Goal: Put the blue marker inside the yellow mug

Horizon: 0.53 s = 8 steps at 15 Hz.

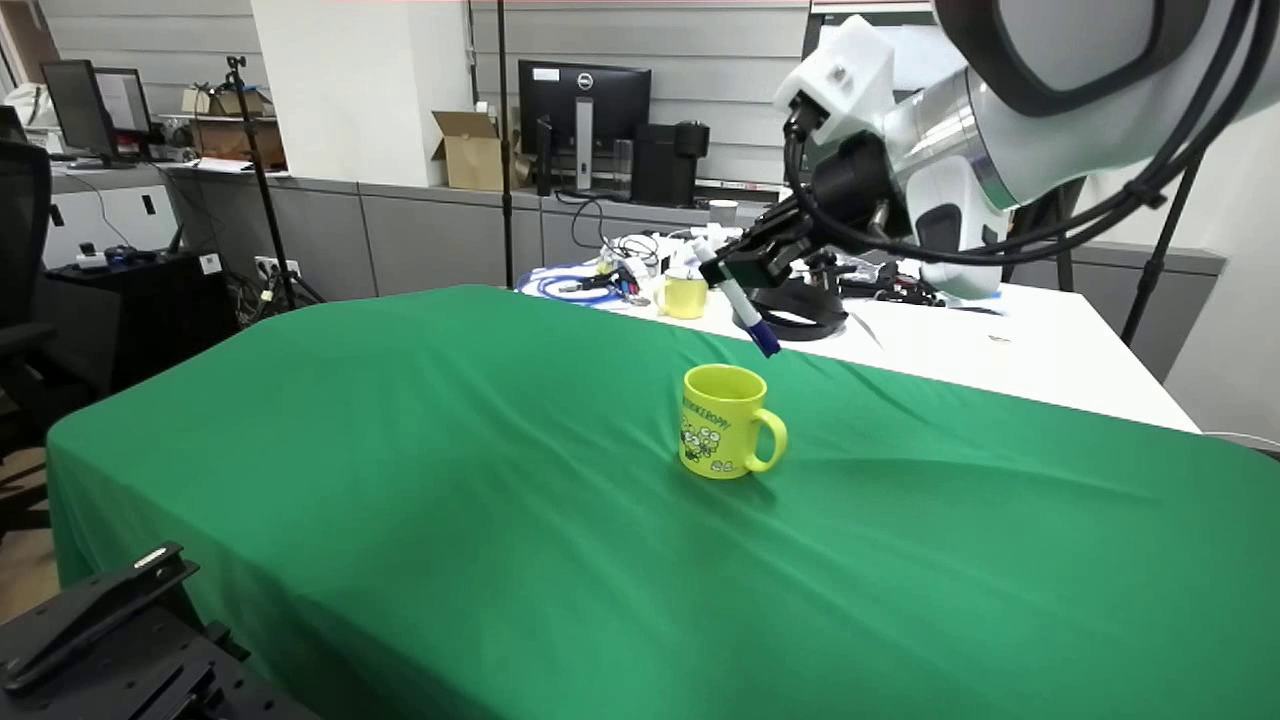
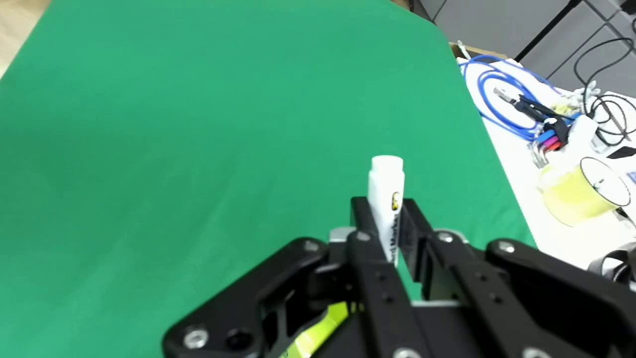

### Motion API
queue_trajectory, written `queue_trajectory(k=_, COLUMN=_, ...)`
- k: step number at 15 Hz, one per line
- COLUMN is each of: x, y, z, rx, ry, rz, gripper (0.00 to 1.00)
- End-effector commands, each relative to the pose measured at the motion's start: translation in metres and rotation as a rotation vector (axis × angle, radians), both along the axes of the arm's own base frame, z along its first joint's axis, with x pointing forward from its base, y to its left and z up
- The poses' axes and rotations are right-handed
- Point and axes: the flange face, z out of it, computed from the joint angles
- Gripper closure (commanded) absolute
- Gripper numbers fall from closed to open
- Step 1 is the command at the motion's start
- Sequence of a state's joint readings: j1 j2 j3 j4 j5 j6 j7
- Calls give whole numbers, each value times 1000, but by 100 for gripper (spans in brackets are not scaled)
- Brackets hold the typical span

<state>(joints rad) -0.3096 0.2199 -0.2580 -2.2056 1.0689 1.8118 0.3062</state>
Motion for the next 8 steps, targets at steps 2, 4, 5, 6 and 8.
queue_trajectory(k=2, x=2, y=-18, z=-29, rx=133, ry=-22, rz=-93, gripper=96)
queue_trajectory(k=4, x=3, y=-23, z=-42, rx=185, ry=-40, rz=-119, gripper=96)
queue_trajectory(k=5, x=5, y=-21, z=-49, rx=208, ry=-47, rz=-125, gripper=96)
queue_trajectory(k=6, x=7, y=-18, z=-54, rx=222, ry=-58, rz=-126, gripper=96)
queue_trajectory(k=8, x=12, y=-16, z=-61, rx=240, ry=-71, rz=-126, gripper=96)
